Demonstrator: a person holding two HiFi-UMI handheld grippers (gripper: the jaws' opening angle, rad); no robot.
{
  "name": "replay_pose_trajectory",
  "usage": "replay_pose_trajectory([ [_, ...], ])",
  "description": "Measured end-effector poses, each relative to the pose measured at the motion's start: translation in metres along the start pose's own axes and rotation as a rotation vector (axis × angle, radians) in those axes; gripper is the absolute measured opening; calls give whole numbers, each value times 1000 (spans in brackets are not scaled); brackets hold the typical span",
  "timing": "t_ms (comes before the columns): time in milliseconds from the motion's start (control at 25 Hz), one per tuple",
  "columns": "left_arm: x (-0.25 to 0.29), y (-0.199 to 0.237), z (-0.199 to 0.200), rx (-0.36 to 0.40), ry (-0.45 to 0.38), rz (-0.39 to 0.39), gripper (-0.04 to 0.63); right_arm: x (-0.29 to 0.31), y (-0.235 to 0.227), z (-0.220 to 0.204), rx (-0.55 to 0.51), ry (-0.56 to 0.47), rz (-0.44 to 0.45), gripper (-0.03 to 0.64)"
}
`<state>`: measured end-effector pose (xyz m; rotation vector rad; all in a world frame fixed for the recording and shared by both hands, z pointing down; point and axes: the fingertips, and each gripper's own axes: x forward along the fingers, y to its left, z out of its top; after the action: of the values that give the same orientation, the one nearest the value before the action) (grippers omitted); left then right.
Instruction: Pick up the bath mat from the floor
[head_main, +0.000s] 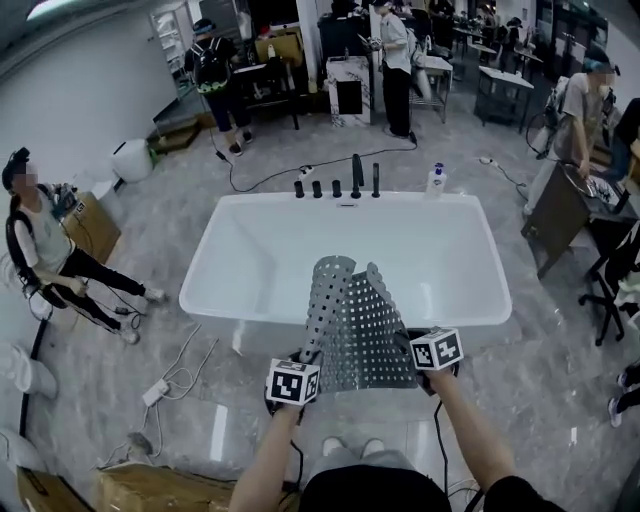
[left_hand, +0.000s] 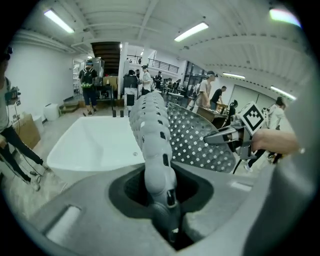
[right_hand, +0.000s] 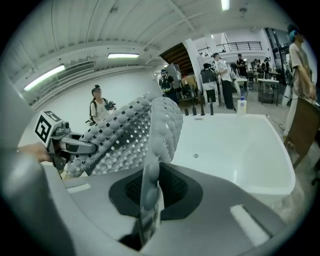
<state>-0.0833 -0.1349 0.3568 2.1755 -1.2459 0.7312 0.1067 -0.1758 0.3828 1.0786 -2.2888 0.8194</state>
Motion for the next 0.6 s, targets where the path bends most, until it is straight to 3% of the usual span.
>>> replay_pose_trajectory([
  [200, -25, -6, 75, 66, -125, 34, 87, -36, 2, 75, -95, -133, -45, 23],
  [600, -104, -41, 212, 229, -462, 112, 87, -145, 34, 210, -344, -488, -200, 23],
])
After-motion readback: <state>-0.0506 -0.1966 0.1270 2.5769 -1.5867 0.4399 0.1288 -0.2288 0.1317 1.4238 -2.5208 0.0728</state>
